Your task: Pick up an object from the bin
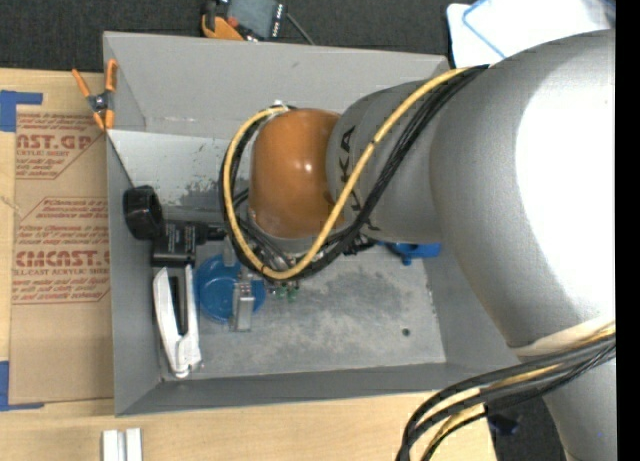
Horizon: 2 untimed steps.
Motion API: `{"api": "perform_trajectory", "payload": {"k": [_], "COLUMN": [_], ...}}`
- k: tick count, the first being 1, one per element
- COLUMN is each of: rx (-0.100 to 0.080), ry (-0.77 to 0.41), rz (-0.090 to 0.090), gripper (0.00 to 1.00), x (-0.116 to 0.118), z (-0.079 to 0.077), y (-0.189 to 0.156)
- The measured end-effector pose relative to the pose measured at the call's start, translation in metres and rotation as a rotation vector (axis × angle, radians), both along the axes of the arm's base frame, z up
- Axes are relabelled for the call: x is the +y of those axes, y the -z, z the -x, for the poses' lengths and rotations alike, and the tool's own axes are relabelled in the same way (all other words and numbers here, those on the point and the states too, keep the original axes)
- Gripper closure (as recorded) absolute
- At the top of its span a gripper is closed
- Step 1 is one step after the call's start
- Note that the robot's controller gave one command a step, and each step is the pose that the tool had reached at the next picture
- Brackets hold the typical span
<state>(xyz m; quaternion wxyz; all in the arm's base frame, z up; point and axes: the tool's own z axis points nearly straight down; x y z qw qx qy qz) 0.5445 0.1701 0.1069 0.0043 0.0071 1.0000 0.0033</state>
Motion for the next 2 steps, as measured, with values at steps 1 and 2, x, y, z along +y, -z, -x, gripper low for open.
{"api": "perform_trajectory", "payload": {"k": [1, 2], "rx": [-0.012, -0.009], "ry": [0.007, 0.007], "rz": [-0.004, -0.003], "gripper": [1.0, 1.0], "x": [-0.0105, -0.0111], "z": [-0.0035, -0.0026], "y": [0.0162, 0.0174]}}
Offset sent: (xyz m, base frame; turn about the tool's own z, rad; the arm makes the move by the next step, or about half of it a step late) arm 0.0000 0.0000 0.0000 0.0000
